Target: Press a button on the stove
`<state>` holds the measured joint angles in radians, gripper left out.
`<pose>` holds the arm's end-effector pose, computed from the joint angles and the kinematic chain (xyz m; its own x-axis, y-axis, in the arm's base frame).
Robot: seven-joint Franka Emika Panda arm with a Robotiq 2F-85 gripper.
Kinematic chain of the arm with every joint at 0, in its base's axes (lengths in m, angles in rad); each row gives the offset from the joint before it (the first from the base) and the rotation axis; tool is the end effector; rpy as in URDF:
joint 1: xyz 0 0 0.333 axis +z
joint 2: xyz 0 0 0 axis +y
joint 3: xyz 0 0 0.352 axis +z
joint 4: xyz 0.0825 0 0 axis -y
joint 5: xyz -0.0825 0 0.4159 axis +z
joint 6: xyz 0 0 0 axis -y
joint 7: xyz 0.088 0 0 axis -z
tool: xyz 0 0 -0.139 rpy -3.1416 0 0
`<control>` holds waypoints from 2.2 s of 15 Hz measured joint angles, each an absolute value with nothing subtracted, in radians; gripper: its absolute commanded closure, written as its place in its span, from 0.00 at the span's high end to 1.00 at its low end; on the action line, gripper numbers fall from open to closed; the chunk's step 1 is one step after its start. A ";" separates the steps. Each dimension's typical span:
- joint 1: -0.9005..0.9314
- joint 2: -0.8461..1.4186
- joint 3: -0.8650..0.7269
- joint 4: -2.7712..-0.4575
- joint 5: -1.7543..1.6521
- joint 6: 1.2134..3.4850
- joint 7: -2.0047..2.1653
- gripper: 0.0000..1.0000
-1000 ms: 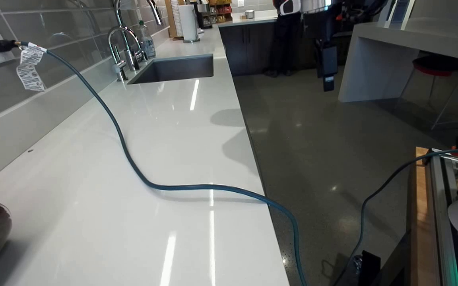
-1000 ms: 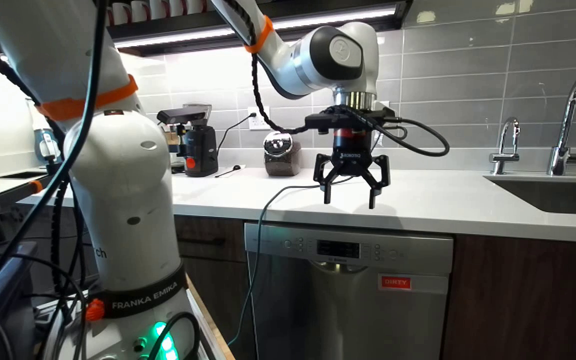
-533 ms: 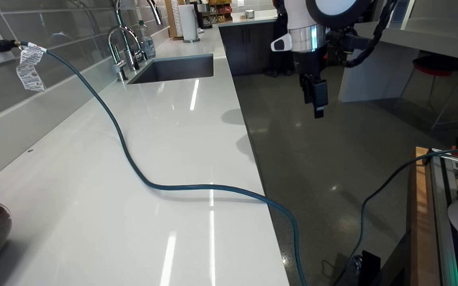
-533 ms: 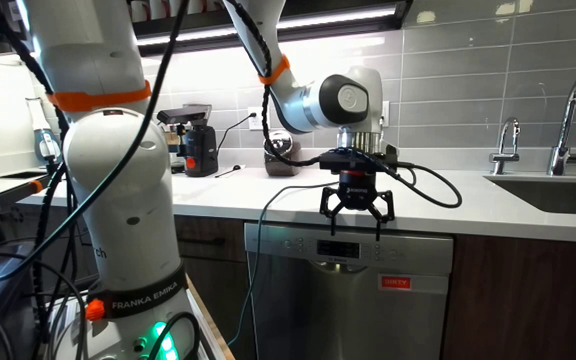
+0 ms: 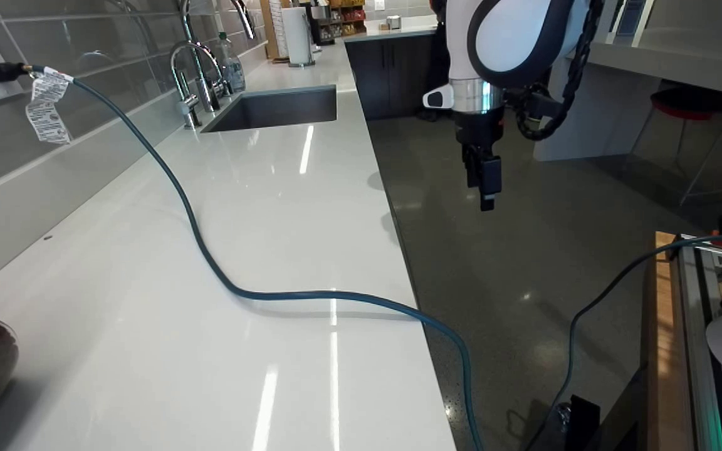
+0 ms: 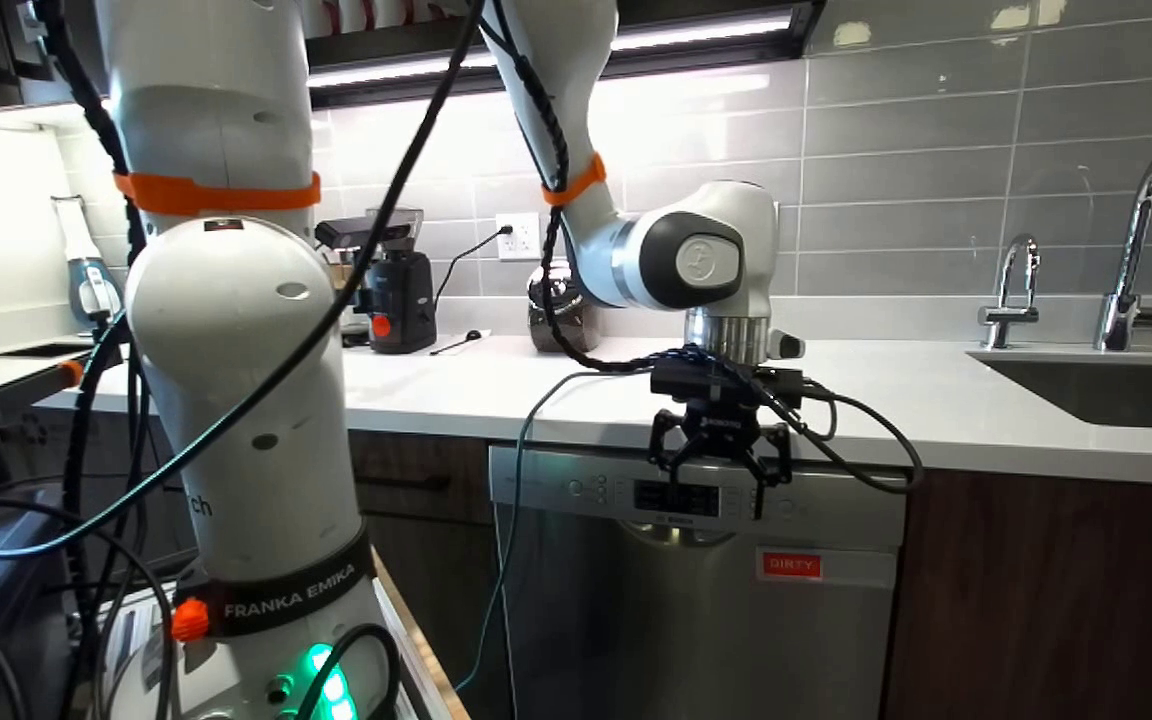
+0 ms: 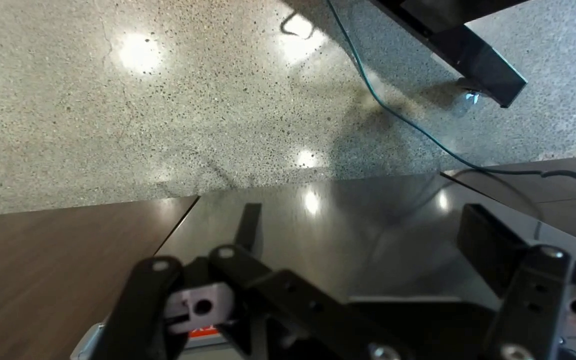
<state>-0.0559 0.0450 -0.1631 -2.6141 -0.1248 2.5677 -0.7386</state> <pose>0.4286 -0.0965 0.2046 0.8038 0.5839 -0.1137 0.5862 -0.8100 -0.0155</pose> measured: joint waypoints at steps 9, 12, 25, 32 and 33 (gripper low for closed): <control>-0.077 0.050 -0.148 -2.610 -0.091 2.590 -0.740 1.00; -0.091 0.071 -0.136 -2.610 -0.016 2.663 -0.772 1.00; -0.227 0.230 0.042 -2.523 0.381 2.787 -1.149 0.56; -0.317 0.316 0.115 -2.455 0.490 2.787 -1.273 0.02; -0.328 0.325 0.124 -2.447 0.507 2.787 -1.291 0.00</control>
<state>-0.3277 0.3246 0.1236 -2.4469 0.5066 2.7872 -1.2912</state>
